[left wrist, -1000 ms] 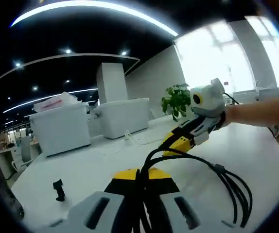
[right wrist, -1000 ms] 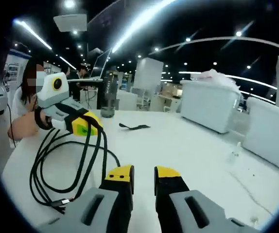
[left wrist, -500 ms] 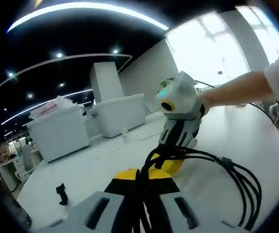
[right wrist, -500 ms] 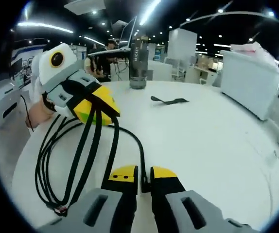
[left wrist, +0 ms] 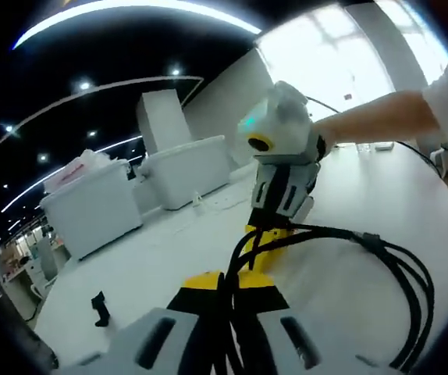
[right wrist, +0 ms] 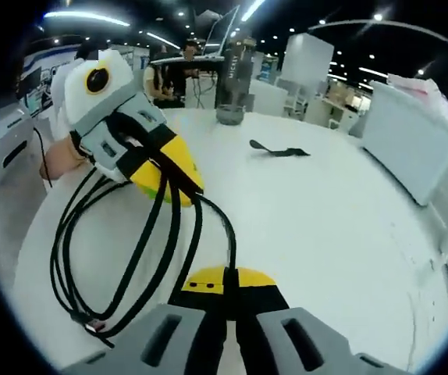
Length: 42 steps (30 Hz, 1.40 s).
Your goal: Coil the Type-C to USB data cable on the desktop and secure it with Velcro straps.
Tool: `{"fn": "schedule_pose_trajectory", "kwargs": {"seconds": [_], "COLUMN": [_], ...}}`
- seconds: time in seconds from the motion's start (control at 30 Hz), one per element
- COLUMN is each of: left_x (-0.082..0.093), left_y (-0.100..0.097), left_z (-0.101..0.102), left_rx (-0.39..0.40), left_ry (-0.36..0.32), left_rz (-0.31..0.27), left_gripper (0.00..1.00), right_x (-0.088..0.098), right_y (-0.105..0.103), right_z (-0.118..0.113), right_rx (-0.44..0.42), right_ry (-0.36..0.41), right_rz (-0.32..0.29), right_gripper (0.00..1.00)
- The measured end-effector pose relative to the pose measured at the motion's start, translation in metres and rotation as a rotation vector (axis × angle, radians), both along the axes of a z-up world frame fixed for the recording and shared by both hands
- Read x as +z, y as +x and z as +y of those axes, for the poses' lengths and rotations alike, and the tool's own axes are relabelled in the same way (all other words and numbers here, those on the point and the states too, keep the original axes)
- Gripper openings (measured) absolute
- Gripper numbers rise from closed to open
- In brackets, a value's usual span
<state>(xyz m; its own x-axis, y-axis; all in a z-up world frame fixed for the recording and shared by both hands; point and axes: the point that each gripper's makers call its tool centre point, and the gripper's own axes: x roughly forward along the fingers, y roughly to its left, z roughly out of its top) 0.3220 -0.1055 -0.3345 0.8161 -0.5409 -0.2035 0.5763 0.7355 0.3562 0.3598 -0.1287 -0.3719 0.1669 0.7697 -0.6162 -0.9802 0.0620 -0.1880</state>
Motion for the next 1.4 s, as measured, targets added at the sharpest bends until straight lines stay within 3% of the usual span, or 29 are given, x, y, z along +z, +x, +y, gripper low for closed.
{"fn": "schedule_pose_trajectory", "kwargs": {"seconds": [0.2,0.27,0.3,0.63,0.83,0.93,1.07,1.2,1.4], "left_x": [-0.004,-0.005,-0.006,-0.003,-0.012,-0.015,-0.009,-0.005,-0.004], "left_y": [0.003,0.007,0.007,0.010,0.020,0.018,0.016,0.014,0.013], "left_z": [0.004,0.013,0.012,0.007,0.015,0.016,0.018,0.014,0.010], "left_rx": [0.023,0.060,0.056,0.038,0.076,0.080,0.093,0.075,0.068], "left_ry": [0.057,0.155,0.171,0.139,0.158,0.160,0.128,0.076,0.080], "left_rz": [-0.015,-0.060,-0.065,-0.078,-0.068,-0.052,-0.051,-0.041,-0.048], "left_gripper": [0.07,0.09,0.09,0.11,0.21,0.21,0.12,0.10,0.10], "right_x": [0.035,0.037,0.037,0.036,0.044,0.050,0.049,0.040,0.026], "right_y": [-0.008,-0.011,-0.012,-0.009,-0.017,-0.028,-0.034,-0.034,-0.041], "right_z": [-0.002,-0.001,-0.001,-0.010,-0.012,-0.010,-0.017,-0.028,-0.032], "right_rx": [0.001,0.005,0.007,-0.021,-0.013,0.015,0.017,-0.016,-0.062], "right_ry": [0.087,0.092,0.094,0.104,0.135,0.149,0.147,0.159,0.195], "right_rz": [-0.029,-0.038,-0.041,-0.060,-0.067,-0.081,-0.094,-0.074,-0.044], "right_gripper": [0.02,0.02,0.02,0.02,0.02,0.02,0.02,0.03,0.03]}}
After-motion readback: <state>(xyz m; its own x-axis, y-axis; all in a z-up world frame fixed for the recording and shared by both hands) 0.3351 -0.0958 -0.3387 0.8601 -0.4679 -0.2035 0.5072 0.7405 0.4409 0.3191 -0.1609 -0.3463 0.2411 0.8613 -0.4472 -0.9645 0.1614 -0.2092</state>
